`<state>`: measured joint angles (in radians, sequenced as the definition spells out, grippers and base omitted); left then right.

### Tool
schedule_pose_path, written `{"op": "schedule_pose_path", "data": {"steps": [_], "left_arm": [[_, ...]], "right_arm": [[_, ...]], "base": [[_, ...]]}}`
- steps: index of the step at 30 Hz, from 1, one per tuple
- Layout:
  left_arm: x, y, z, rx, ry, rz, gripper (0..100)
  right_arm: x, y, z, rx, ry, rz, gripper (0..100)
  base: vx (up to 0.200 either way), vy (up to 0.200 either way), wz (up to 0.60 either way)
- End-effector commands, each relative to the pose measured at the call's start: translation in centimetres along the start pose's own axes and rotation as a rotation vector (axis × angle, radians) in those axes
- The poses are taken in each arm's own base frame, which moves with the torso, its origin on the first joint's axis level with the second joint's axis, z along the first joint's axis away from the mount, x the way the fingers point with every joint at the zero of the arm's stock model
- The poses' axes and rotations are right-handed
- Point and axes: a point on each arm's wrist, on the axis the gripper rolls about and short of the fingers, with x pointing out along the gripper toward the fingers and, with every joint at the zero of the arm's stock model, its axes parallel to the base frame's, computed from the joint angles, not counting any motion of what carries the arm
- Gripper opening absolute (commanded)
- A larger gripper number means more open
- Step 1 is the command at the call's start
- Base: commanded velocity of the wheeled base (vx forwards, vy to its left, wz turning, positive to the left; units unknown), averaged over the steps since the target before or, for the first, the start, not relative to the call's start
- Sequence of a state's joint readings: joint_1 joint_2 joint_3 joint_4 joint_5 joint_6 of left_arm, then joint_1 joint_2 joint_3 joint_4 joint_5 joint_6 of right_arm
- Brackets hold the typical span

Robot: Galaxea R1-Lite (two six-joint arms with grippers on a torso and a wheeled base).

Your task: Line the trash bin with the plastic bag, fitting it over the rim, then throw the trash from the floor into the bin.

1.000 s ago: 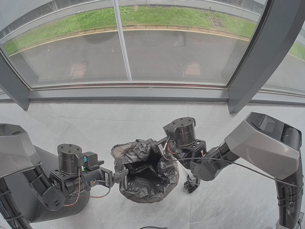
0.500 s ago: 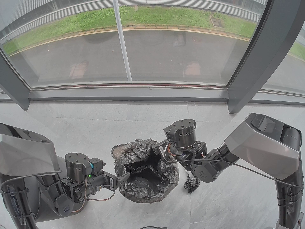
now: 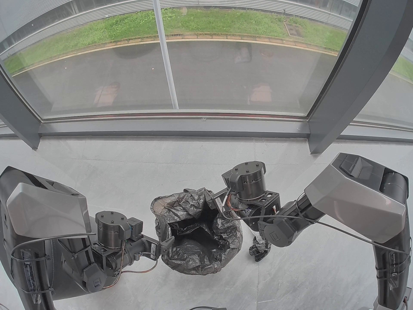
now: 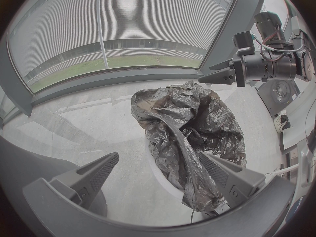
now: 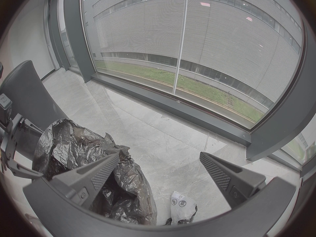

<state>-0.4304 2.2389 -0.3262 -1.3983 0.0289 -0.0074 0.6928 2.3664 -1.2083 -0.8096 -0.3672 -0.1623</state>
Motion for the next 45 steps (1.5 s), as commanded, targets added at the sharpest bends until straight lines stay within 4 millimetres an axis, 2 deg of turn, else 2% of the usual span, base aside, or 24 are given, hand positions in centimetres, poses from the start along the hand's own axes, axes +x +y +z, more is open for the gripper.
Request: {"op": "schedule_pose_path", "data": {"steps": [1,16,36,45], "left_arm": [[0.2,0.0,0.1,-0.001,-0.007,0.01,100],[-0.4,0.8,0.3,0.106,-0.066,0.164,100],[-0.4,2.9,0.3,0.071,-0.069,0.245,100],[-0.3,3.2,0.2,0.065,-0.074,0.273,100]], "right_arm": [[0.0,0.0,0.1,0.001,-0.005,0.0,100],[0.0,0.0,-0.1,0.007,-0.03,-0.005,100],[0.0,-0.1,-0.2,0.012,-0.034,-0.007,100],[0.0,-0.1,-0.3,0.012,-0.032,-0.007,100]], "base": [[0.0,0.0,0.0],[0.0,0.0,0.0],[0.0,0.0,0.0],[0.0,0.0,0.0]]}}
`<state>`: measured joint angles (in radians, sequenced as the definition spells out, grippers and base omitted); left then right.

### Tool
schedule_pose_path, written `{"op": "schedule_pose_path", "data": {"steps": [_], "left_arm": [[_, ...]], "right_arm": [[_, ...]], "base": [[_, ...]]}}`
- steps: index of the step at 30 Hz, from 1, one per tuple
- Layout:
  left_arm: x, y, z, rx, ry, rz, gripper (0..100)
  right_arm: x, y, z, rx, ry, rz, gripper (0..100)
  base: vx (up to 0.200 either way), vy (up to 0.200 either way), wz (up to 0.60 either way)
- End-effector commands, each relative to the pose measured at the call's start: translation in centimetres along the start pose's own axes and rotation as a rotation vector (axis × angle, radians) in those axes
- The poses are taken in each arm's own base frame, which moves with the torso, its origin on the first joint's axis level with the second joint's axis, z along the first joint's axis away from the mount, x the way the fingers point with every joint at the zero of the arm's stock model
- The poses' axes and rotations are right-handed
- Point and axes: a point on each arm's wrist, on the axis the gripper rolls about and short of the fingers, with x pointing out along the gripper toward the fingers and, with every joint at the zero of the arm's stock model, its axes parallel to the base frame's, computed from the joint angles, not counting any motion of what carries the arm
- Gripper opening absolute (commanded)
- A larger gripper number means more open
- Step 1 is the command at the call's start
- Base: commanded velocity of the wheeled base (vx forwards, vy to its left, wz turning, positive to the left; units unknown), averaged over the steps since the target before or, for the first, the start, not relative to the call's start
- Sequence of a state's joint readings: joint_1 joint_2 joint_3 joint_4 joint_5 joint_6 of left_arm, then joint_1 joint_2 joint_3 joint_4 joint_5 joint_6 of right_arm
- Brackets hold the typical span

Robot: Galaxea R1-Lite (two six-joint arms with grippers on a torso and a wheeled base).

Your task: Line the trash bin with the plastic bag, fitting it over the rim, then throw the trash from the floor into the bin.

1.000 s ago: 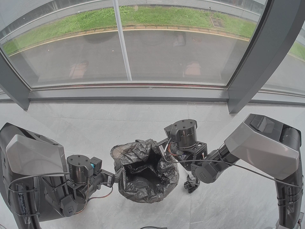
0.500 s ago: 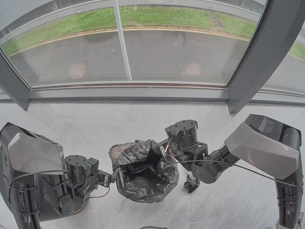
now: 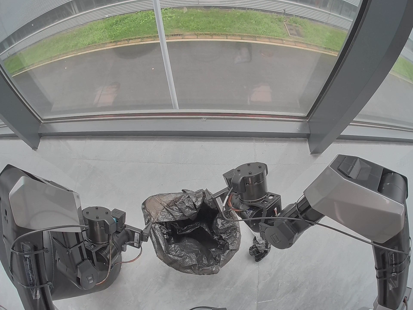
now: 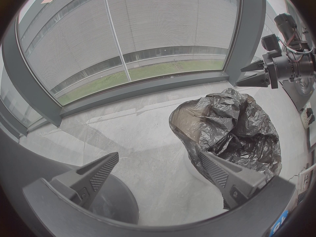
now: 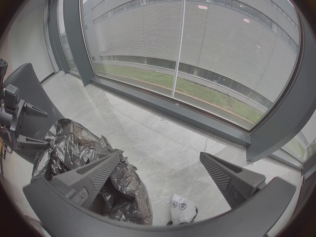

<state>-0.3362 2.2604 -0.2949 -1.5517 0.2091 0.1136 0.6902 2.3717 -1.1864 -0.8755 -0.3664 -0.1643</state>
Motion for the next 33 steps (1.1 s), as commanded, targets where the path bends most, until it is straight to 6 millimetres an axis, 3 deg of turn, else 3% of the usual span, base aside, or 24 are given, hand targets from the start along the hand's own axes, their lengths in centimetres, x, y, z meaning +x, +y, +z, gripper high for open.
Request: {"op": "schedule_pose_path", "data": {"steps": [1,18,33], "left_arm": [[0.1,0.2,-0.2,0.0,0.008,0.006,100],[-0.7,1.0,-2.1,0.0,0.102,0.024,100],[1.6,-0.1,-4.9,-0.019,0.182,-0.002,100]], "right_arm": [[0.0,0.0,-0.1,-0.001,0.003,0.0,100],[0.1,0.1,-0.2,-0.002,0.002,0.0,100],[0.3,0.0,-0.8,0.002,-0.002,-0.003,100]], "base": [[0.0,0.0,0.0],[0.0,0.0,0.0],[0.0,0.0,0.0]]}}
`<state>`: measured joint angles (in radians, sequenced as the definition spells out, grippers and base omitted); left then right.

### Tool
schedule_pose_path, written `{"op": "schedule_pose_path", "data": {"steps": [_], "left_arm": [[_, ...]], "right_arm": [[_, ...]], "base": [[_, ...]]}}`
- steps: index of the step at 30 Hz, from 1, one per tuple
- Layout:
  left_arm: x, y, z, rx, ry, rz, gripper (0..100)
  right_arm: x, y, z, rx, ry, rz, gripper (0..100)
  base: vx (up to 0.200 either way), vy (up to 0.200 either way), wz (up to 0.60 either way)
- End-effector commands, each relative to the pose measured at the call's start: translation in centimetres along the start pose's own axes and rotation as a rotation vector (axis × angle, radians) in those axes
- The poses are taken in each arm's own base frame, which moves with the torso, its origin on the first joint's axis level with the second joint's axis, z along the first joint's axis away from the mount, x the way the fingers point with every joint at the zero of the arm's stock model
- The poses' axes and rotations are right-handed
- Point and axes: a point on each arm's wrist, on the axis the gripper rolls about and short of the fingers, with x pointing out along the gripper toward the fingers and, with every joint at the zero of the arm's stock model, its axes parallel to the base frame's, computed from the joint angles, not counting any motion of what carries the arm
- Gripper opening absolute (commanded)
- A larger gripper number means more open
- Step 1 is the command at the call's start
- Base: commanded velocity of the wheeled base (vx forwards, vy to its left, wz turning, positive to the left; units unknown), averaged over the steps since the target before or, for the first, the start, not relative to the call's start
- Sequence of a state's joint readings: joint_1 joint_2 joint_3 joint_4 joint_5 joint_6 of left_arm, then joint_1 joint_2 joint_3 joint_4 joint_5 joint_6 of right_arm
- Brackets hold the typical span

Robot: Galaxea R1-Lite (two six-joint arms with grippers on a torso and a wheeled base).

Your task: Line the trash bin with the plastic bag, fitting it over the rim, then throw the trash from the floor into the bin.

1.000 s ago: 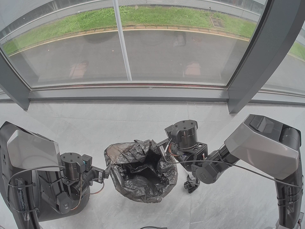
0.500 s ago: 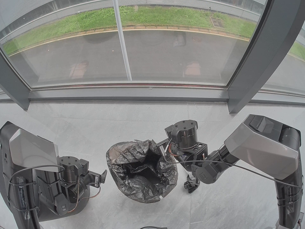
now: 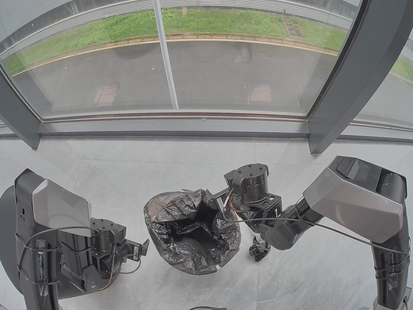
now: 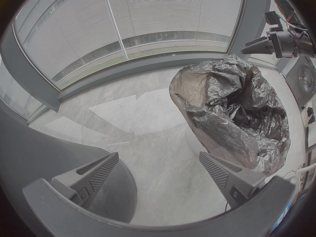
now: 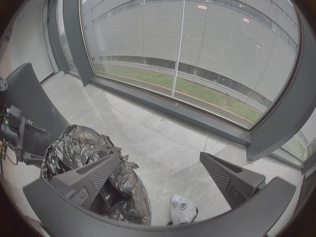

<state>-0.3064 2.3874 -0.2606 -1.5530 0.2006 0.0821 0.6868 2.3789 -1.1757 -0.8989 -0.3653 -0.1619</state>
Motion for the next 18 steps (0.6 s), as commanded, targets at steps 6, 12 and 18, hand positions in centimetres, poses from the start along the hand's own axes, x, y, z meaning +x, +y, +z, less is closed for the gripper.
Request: {"op": "schedule_pose_path", "data": {"steps": [6,12,18], "left_arm": [[1.3,-0.4,0.1,-0.088,-0.022,-0.051,100],[-1.5,1.0,3.8,-0.15,-0.159,-0.047,100],[-2.9,2.7,5.7,-0.173,-0.244,-0.001,100]], "right_arm": [[0.0,0.0,-0.5,-0.001,-0.004,-0.003,100],[-1.2,-1.0,1.1,0.011,-0.033,-0.012,100],[-1.8,-1.3,1.9,0.02,-0.051,-0.014,100]], "base": [[0.0,0.0,0.0],[0.0,0.0,0.0],[0.0,0.0,0.0]]}}
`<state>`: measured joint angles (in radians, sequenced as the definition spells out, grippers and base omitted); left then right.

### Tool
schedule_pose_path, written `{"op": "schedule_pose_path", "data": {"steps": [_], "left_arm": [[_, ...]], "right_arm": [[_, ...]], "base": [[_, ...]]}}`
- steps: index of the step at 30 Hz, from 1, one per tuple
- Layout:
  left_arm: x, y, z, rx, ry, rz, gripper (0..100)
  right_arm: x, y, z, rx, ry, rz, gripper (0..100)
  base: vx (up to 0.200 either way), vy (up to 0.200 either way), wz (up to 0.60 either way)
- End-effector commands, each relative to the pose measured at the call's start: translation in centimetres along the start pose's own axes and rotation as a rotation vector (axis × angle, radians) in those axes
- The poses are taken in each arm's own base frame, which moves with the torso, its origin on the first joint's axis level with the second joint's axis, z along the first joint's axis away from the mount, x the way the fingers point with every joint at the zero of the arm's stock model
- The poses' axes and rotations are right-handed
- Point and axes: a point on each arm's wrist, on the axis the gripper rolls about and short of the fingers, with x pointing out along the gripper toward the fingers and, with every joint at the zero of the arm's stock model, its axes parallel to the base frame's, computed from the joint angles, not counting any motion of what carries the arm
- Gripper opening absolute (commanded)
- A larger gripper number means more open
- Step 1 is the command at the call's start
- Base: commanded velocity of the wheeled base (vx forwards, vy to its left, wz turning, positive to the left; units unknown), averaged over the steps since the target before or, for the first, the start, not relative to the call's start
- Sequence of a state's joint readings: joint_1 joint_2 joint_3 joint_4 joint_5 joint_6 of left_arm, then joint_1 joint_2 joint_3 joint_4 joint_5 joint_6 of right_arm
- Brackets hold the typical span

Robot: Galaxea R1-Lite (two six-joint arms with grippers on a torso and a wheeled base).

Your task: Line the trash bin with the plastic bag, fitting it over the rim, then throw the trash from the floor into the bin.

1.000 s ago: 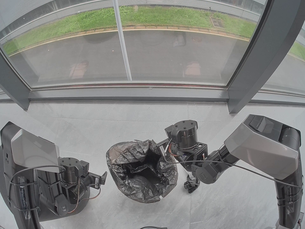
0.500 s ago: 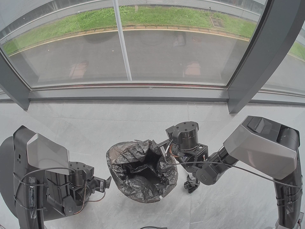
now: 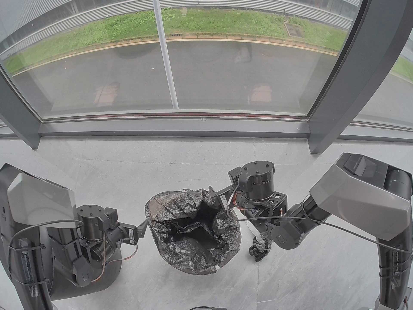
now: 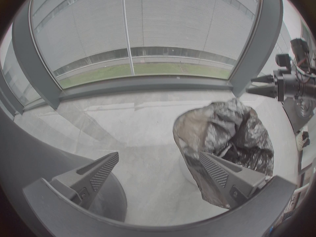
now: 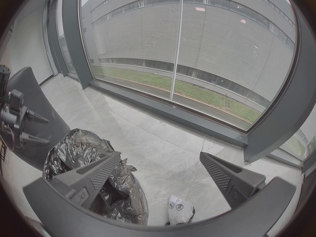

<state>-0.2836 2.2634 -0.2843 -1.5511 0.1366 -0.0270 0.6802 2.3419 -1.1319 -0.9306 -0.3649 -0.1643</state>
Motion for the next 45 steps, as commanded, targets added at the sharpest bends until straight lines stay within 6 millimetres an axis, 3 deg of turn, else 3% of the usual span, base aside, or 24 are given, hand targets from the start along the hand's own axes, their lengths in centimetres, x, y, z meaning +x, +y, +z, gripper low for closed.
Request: {"op": "schedule_pose_path", "data": {"steps": [1,9,15,22,45], "left_arm": [[-1.4,1.5,2.9,-0.028,-0.111,0.043,100],[-0.4,2.2,3.7,-0.039,-0.152,0.044,100],[3.8,2.2,4.7,-0.128,-0.19,-0.024,100],[5.6,2.4,4.8,-0.205,-0.078,-0.089,100],[8.0,0.9,1.0,-0.188,0.039,-0.143,100]], "right_arm": [[-0.9,-0.5,1.4,0.011,-0.03,-0.004,100],[-0.8,-0.5,1.3,0.011,-0.029,-0.004,100],[-0.8,-0.4,1.0,0.01,-0.021,-0.001,100],[-0.8,-0.4,1.0,0.011,-0.022,-0.001,100],[-0.6,-0.4,0.9,0.021,-0.019,-0.001,100]], "base": [[0.0,0.0,0.0],[0.0,0.0,0.0],[0.0,0.0,0.0],[0.0,0.0,0.0],[0.0,0.0,0.0]]}}
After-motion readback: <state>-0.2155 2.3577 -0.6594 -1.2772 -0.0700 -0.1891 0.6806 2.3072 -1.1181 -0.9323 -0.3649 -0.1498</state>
